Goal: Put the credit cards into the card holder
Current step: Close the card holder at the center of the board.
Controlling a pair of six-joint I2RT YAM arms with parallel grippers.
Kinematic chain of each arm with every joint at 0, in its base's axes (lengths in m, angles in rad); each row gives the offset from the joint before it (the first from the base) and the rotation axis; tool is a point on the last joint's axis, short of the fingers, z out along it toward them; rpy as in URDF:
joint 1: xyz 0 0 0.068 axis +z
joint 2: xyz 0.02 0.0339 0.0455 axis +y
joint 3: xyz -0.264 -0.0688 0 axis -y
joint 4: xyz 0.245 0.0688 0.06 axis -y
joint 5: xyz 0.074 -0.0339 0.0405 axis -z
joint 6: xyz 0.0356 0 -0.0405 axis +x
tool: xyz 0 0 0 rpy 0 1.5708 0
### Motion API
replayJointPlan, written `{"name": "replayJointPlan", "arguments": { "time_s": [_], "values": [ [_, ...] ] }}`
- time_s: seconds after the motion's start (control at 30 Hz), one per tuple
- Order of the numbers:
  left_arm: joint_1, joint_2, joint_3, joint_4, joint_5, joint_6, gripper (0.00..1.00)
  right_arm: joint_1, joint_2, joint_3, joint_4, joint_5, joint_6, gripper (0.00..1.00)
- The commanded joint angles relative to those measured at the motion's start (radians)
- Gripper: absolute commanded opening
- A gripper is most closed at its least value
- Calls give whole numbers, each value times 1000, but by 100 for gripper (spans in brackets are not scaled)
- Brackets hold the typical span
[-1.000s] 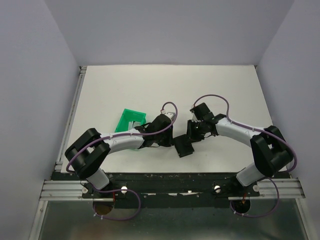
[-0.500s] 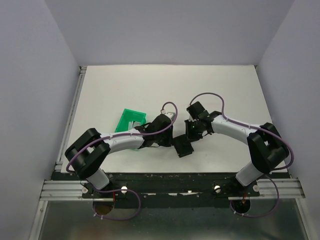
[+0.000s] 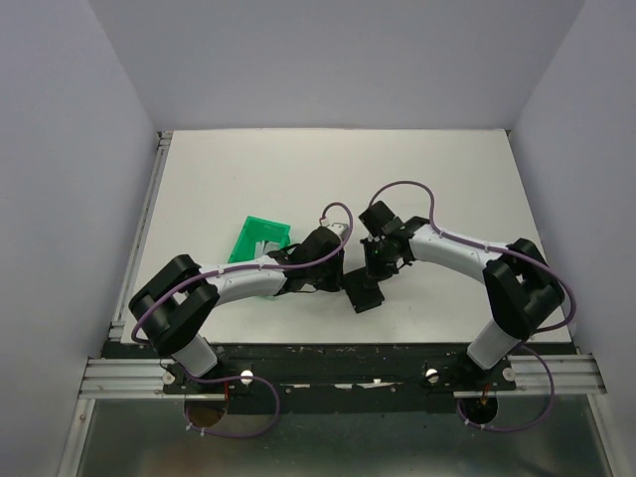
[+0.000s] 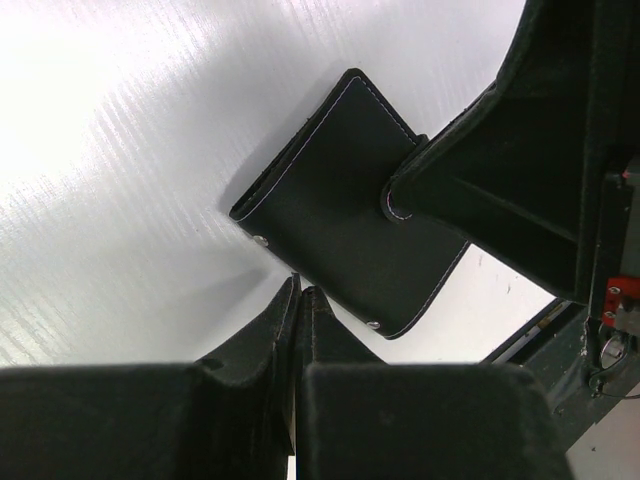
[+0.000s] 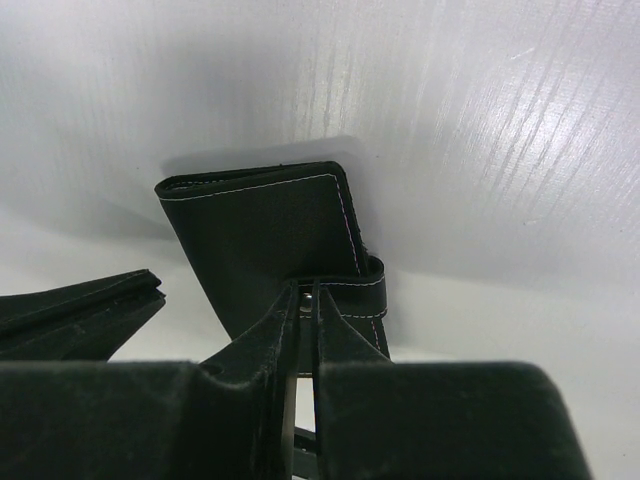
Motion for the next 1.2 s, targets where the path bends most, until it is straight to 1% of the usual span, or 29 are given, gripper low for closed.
{"name": "replayJointPlan", "arguments": {
  "time_s": [0.0, 0.2, 0.6, 0.73, 0.83, 0.93, 0.97, 1.03, 1.07, 1.13, 1.17],
  "values": [
    [-6, -21, -4, 6, -13, -6, 9, 30, 52, 11, -62, 72, 25, 14],
    [-6, -29, -10, 3, -16, -8, 9, 59, 78, 25, -80, 142, 50, 13],
    [-6, -40, -18, -1, -23, -14, 9, 71, 71, -44, 7, 142, 54, 13],
    [-6, -47, -10, -17, -31, -9, 9, 73, 48, -45, 4, 164, 67, 10],
    [-6, -61, -6, -17, -45, -8, 9, 73, -42, -74, 34, 191, 70, 11],
    [-6, -83, 6, -36, -74, -9, 9, 73, -226, -139, 129, 224, 82, 16],
    [-6, -104, 8, -46, -92, -14, 9, 73, -312, -163, 153, 239, 91, 18],
    [-6, -165, -10, -43, -154, -29, 12, 73, -436, -196, 188, 285, 99, 27],
    [-6, -205, -24, -41, -181, -34, 16, 73, -481, -196, 177, 317, 97, 33],
    [-6, -268, -20, -67, -233, -24, 21, 73, -573, -184, 131, 363, 97, 41],
    [-6, -293, -4, -96, -262, -17, 24, 73, -610, -182, 113, 377, 96, 43]
  ]
}}
